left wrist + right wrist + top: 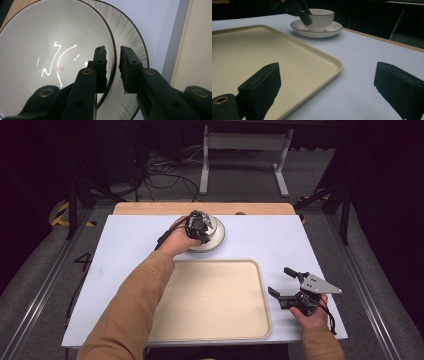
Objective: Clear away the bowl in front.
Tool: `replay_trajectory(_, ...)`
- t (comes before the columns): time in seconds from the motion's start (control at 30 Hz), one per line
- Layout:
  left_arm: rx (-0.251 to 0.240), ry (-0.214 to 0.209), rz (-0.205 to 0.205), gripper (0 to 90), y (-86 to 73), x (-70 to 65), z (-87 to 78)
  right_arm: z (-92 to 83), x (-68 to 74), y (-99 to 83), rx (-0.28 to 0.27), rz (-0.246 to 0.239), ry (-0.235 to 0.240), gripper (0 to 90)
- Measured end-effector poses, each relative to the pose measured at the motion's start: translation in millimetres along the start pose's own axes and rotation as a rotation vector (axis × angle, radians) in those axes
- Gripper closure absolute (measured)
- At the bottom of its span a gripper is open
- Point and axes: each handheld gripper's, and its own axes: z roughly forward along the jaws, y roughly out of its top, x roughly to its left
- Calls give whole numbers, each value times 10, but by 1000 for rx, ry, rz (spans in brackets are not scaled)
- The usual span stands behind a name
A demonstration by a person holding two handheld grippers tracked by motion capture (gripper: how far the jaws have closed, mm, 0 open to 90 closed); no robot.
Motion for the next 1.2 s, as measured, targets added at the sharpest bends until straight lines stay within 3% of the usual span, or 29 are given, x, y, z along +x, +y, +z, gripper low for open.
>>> replay_trajectory(0.4,-14,-37,10,832,-14,24,0,-1,0,0,-2,1,-1,77)
replay_trajectory(0.63,2,-16,19,831,30,14,-20,-2,-2,-1,-2,3,-2,77)
replay_trajectory(0.77,6,-26,22,829,61,7,-55,-2,-3,-1,-3,4,-3,77)
replay_trajectory(1.2,-2,-8,59,830,189,-54,-358,-2,-3,-1,-2,4,-4,77)
